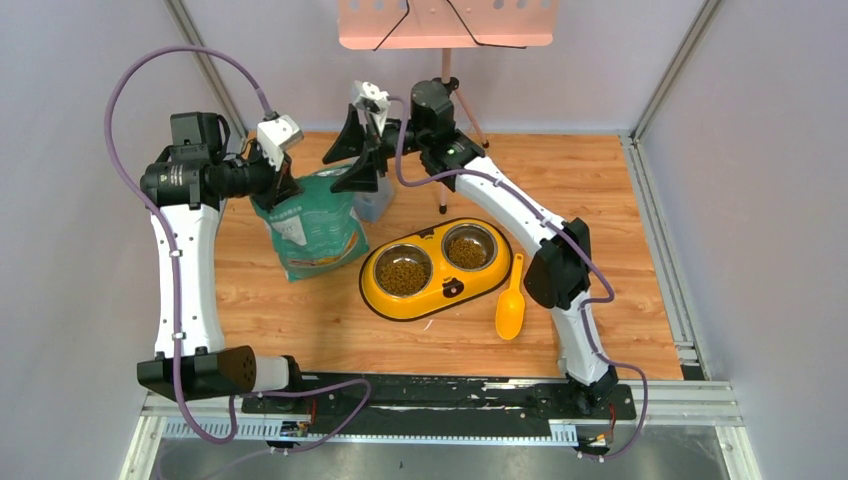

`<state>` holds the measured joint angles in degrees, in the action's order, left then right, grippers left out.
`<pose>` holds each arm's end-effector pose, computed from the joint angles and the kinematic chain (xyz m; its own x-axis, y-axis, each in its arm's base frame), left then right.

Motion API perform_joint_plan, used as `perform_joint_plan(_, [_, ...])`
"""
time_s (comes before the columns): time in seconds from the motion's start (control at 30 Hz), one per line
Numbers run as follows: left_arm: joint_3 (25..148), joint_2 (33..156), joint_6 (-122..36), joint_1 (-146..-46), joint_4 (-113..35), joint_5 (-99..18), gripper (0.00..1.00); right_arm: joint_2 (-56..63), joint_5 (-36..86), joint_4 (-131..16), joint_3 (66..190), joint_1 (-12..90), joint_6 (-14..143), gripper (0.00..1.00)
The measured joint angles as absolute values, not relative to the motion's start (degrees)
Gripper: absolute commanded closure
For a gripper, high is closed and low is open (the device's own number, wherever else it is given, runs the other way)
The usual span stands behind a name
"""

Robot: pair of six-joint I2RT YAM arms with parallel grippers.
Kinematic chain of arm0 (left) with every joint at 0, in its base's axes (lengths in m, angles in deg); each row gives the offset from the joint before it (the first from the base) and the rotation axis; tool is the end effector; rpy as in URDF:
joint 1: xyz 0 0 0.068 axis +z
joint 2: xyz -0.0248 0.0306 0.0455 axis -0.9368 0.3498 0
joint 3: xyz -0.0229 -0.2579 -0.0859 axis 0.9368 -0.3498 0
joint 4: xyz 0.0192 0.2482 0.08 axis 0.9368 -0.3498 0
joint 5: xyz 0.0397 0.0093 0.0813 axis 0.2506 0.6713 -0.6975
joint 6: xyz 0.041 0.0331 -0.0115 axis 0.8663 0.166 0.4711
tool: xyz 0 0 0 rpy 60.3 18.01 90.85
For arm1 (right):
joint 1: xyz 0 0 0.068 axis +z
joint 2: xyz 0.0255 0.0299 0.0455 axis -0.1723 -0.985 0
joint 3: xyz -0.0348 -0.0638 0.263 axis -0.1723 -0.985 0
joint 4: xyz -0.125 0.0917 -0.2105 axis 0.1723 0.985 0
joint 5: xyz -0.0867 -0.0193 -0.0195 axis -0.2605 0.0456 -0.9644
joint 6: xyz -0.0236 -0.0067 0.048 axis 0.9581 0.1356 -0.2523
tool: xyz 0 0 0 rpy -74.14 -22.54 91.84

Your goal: Serve the pet food

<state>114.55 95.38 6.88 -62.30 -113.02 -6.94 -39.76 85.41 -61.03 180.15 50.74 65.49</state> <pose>0.2259 0.0047 0.4494 -0.3585 0.4224 -0.8325 0.7338 0.6788 0.0284 0.3557 0.3506 0.4135 -0.0163 0.0363 -0.9992 -0.9457 -0.3250 0.0036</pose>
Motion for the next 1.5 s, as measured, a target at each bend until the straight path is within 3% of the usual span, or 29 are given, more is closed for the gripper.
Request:
perform_joint_plan(0.2, [113.68,94.59,6.07,-62.30,-112.89,-6.77,1.00,-42.34,83.46,-61.45,180.52,52.27,65.49,0.36])
perform_joint_plan(0.3, [113.26,94.20,6.07,-62.37,-112.80,-6.81,1.00,-42.50,82.15,-61.60,180.52,52.53,65.69,0.62])
perform_joint_plan(0.37, [112.96,93.76,6.11,-62.57,-112.85,-7.03,1.00,-42.50,81.34,-61.82,180.52,52.44,65.56,0.70])
perform_joint_plan(0.4, [112.85,93.63,6.16,-62.65,-112.87,-7.18,0.96,-42.50,81.01,-61.84,180.52,52.44,65.54,0.78])
perform_joint_plan(0.47, [112.83,93.50,6.29,-62.70,-112.85,-7.44,0.77,-42.50,80.71,-61.82,180.52,52.49,65.41,0.93])
perform_joint_plan(0.5, [112.83,93.50,6.27,-62.70,-112.80,-7.55,0.63,-42.50,80.60,-61.82,180.52,52.49,65.45,0.98])
perform_joint_plan(0.53, [112.83,93.48,6.42,-62.70,-112.56,-7.51,0.59,-42.50,80.38,-61.58,180.50,52.49,65.43,1.00])
perform_joint_plan(0.67, [112.83,93.24,4.93,-63.40,-111.01,-7.01,0.55,-42.52,79.70,-61.05,180.50,52.31,65.45,1.00])
perform_joint_plan(0.9, [113.55,94.44,4.58,-70.33,-109.31,-10.07,0.83,-42.52,79.92,-60.79,180.50,52.12,65.49,1.00])
perform_joint_plan(1.07, [116.41,97.06,4.65,-71.09,-109.68,-11.90,0.95,-42.52,79.35,-60.57,180.17,51.68,66.15,1.00])
perform_joint_plan(1.13, [116.98,97.61,5.07,-71.35,-110.03,-12.38,0.99,-42.52,79.20,-60.59,180.07,51.61,66.35,0.86])
perform_joint_plan(1.2, [117.09,97.67,5.72,-71.68,-110.12,-13.06,1.00,-42.54,79.18,-60.64,180.00,51.55,66.59,0.58])
perform_joint_plan(1.27, [117.09,97.63,6.40,-71.99,-110.05,-13.50,1.00,-42.52,79.59,-60.83,179.98,51.53,66.43,0.43])
perform_joint_plan(1.37, [117.09,97.56,7.43,-72.40,-109.96,-14.46,1.00,-42.47,80.88,-61.25,179.89,51.57,66.50,0.40])
perform_joint_plan(1.5, [117.11,97.21,7.78,-72.51,-110.05,-14.85,1.00,-42.47,82.46,-61.49,178.93,51.50,66.54,0.49])
